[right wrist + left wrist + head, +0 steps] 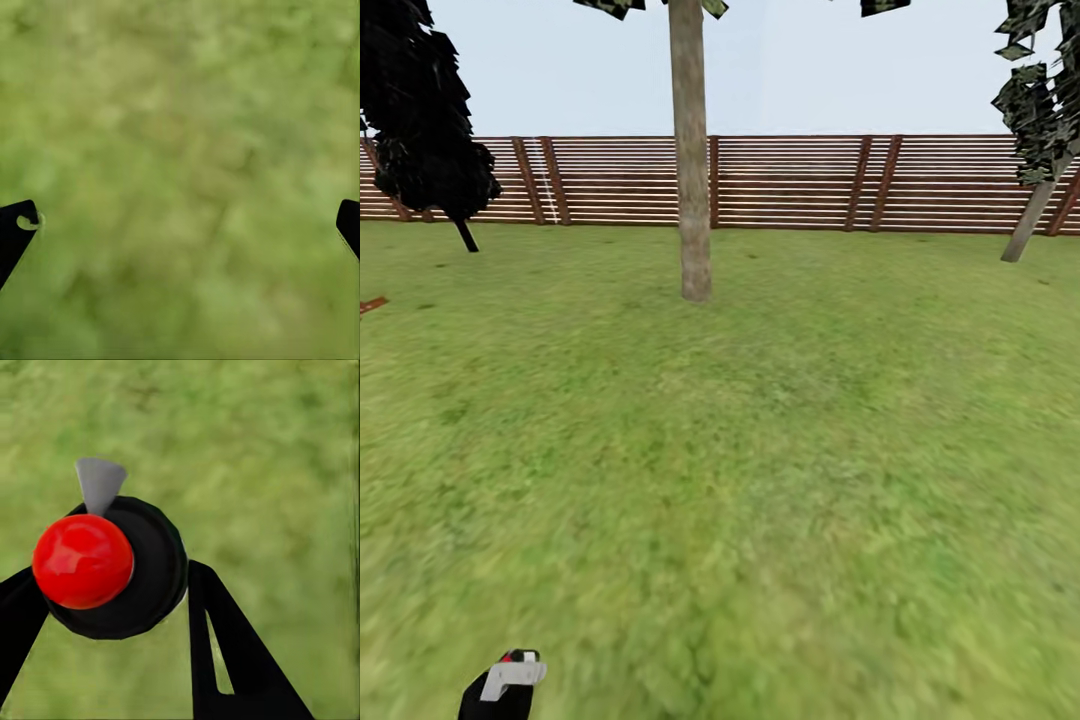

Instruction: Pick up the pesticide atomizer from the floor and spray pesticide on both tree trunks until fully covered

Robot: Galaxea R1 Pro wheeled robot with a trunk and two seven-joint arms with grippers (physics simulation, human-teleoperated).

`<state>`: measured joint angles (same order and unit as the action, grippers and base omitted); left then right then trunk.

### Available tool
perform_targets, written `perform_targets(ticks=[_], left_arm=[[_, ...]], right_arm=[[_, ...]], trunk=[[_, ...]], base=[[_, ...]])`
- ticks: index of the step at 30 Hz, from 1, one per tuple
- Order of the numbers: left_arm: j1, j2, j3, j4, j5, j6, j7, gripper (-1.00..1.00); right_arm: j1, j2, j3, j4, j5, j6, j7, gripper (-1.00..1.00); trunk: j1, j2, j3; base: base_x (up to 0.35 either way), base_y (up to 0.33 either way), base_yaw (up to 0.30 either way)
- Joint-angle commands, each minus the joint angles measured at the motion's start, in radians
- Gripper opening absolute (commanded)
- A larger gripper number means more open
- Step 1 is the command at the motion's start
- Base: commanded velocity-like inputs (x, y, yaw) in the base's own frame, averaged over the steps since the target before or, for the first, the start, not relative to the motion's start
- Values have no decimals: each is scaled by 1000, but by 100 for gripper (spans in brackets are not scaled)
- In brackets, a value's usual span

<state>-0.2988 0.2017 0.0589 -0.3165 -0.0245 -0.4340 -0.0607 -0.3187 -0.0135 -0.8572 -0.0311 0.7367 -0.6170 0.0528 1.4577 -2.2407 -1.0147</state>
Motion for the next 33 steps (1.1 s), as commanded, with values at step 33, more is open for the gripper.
perform_targets(ticks=[33], left_arm=[[8,13,82,119,109,15,-2,-100]], right_arm=[[0,-2,-10,0,2,-3,6,100]], trunk=[[0,0,-1]], base=[[340,0,0]])
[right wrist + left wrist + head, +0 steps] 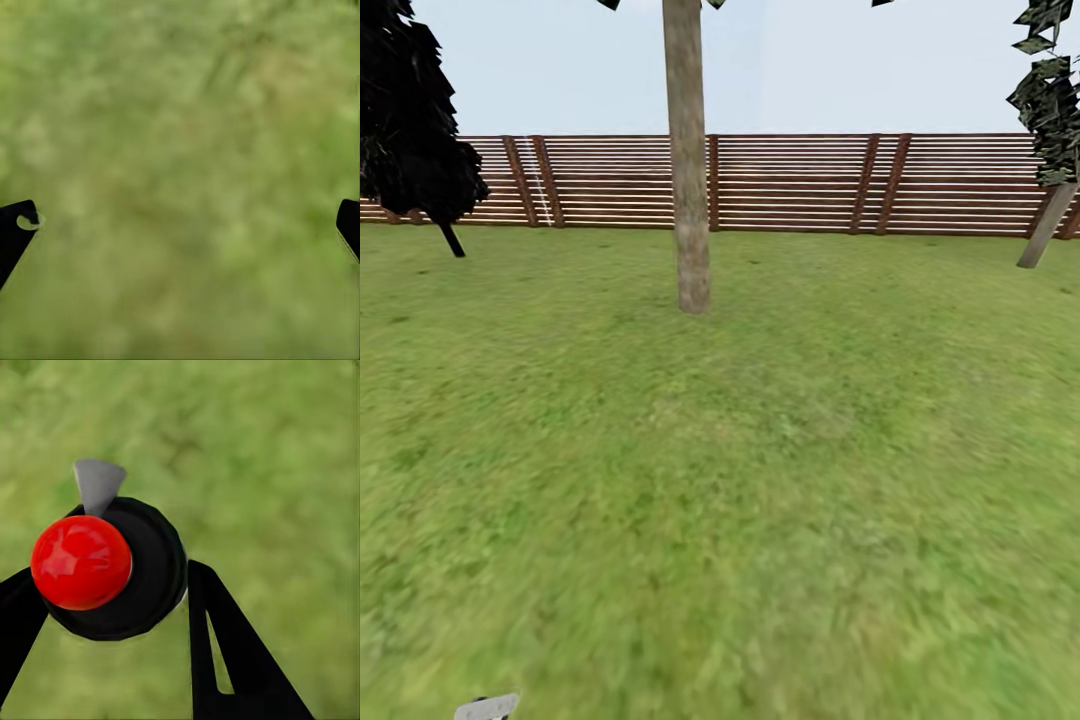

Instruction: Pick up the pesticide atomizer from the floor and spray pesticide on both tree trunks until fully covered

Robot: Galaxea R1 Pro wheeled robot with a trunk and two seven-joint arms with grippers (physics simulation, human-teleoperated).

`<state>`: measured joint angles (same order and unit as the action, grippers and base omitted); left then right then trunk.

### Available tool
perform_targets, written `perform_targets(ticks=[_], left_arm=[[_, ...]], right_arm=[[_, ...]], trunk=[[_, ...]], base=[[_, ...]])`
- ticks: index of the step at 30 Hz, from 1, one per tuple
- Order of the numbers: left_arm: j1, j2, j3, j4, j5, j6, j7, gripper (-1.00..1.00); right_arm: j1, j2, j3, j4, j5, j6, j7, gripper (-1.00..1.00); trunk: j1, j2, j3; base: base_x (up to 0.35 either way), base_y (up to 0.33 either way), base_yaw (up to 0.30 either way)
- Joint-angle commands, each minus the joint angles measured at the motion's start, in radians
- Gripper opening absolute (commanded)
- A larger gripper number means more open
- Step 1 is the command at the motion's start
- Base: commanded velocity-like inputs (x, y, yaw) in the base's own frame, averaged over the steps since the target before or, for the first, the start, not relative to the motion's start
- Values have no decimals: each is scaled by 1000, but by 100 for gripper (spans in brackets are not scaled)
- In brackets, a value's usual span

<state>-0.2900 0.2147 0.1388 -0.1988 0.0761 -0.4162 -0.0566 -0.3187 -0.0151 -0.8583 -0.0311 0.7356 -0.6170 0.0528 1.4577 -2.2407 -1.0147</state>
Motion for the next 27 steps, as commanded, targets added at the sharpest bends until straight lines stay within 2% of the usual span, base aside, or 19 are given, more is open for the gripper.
perform_targets(ticks=[1,27], left_arm=[[-1,0,2,1,8,-3,-6,-100],[0,0,4,-1,8,-7,-8,-100]], right_arm=[[0,0,-8,0,2,-3,5,100],[0,0,-8,0,3,-3,6,100]], trunk=[[0,0,-1],[0,0,-1]], base=[[340,0,0],[340,0,0]])
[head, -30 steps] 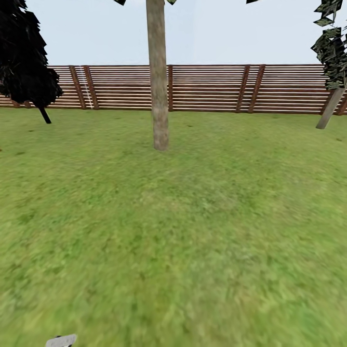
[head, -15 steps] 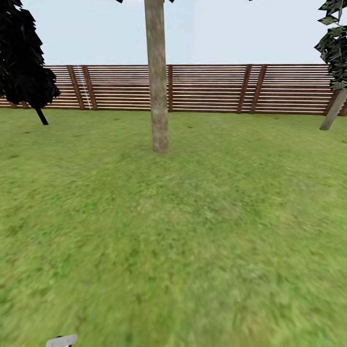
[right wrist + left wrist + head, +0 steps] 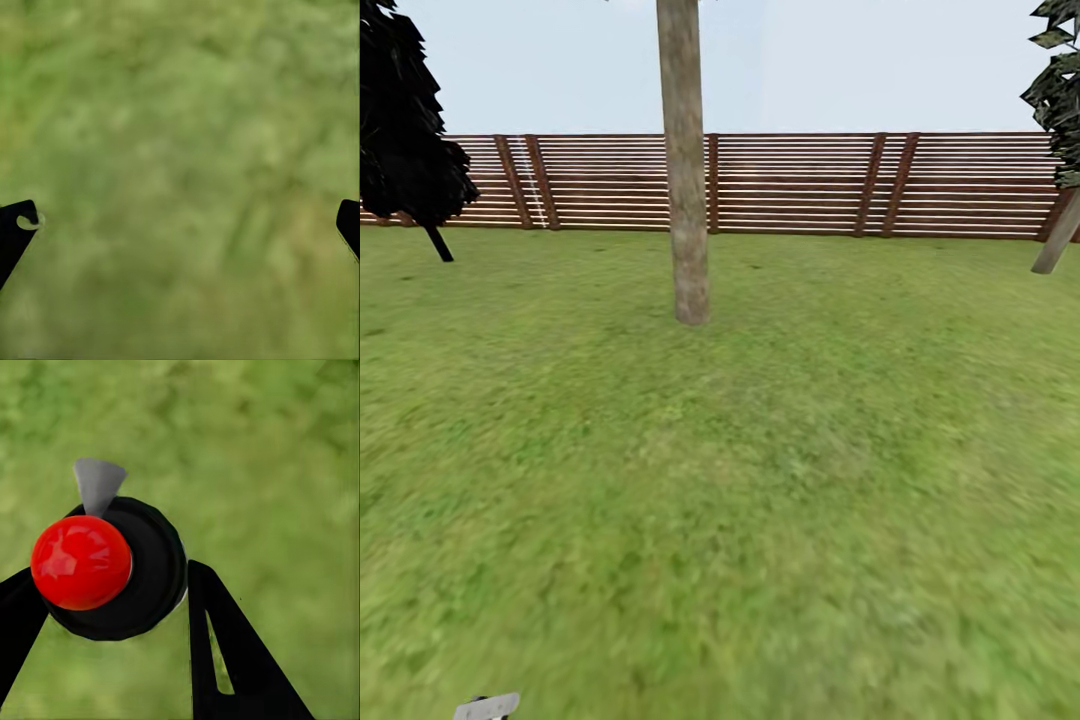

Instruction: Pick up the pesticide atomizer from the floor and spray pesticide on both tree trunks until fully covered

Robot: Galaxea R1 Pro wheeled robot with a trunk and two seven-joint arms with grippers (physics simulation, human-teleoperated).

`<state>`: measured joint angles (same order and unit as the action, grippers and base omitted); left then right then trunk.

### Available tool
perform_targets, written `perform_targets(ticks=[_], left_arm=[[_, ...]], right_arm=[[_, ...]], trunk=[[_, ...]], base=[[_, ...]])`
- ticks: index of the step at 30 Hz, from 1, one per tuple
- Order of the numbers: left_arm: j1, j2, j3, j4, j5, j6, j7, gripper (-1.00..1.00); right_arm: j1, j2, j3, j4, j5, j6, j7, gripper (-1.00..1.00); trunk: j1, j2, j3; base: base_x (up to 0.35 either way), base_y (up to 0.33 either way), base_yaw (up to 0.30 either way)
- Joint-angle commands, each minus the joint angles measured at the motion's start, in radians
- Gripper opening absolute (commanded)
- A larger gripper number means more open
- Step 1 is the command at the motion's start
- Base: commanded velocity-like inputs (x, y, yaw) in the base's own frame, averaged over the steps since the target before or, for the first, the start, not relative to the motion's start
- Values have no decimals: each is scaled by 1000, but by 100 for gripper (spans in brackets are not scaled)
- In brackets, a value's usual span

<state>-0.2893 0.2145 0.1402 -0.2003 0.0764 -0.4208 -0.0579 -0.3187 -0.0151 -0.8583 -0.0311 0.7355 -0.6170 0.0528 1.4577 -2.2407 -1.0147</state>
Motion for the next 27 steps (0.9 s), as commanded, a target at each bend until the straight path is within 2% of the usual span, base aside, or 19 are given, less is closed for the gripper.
perform_targets(ticks=[1,27], left_arm=[[-1,0,2,1,8,-3,-6,-100],[-1,0,2,1,10,-6,-5,-100]], right_arm=[[0,0,-8,0,3,-3,6,100],[0,0,-8,0,2,-3,6,100]], trunk=[[0,0,-1],[0,0,-1]], base=[[340,0,0],[340,0,0]])
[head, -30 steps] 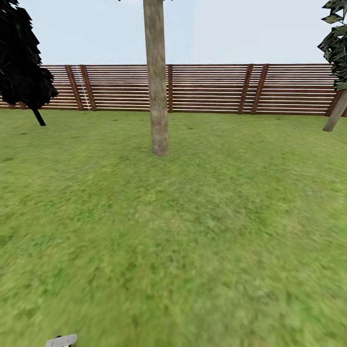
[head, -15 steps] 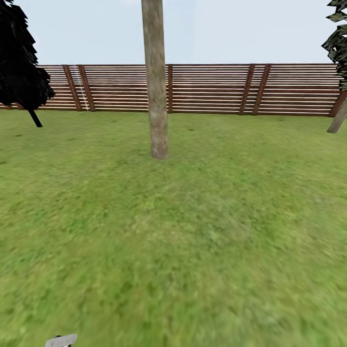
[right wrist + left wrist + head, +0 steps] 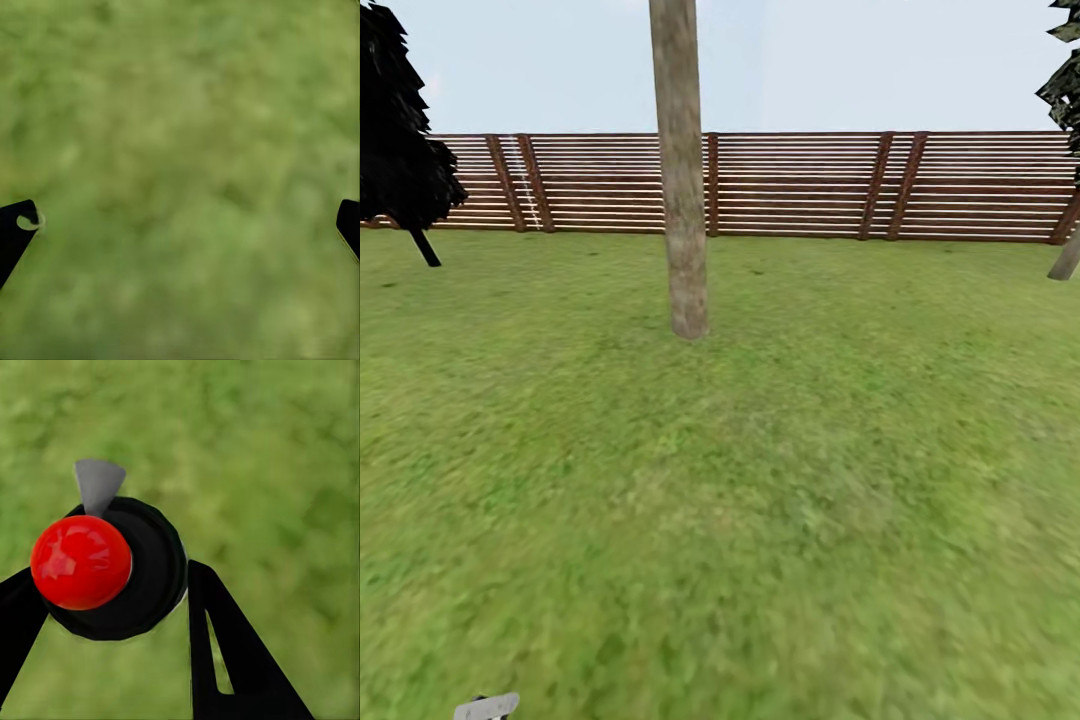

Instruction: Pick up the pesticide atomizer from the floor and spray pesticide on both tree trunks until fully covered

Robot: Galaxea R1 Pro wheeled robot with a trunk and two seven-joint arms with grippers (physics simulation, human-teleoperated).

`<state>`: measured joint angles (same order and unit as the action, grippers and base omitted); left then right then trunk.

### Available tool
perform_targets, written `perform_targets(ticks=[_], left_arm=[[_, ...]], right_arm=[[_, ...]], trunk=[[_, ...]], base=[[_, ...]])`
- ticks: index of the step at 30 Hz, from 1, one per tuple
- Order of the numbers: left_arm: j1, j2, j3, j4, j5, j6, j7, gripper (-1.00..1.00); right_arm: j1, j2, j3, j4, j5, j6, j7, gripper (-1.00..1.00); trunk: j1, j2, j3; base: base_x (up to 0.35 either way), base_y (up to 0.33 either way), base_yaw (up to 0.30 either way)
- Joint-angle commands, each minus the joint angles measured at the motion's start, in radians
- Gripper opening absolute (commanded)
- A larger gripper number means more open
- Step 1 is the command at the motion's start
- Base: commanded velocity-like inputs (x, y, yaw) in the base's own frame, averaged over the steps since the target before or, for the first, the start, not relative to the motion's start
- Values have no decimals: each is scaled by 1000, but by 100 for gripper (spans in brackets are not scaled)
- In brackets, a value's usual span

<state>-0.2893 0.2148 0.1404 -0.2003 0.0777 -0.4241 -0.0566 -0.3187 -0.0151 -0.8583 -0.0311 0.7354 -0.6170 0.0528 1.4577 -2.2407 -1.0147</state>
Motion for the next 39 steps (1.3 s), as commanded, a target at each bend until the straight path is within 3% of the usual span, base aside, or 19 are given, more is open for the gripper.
perform_targets(ticks=[1,39], left_arm=[[-1,0,2,1,8,-2,-6,-100],[0,1,4,1,8,-4,-6,-100]], right_arm=[[0,0,-8,0,3,-3,6,100],[0,0,-8,0,3,-3,6,100]], trunk=[[0,0,-1],[0,0,-1]], base=[[340,0,0],[340,0,0]])
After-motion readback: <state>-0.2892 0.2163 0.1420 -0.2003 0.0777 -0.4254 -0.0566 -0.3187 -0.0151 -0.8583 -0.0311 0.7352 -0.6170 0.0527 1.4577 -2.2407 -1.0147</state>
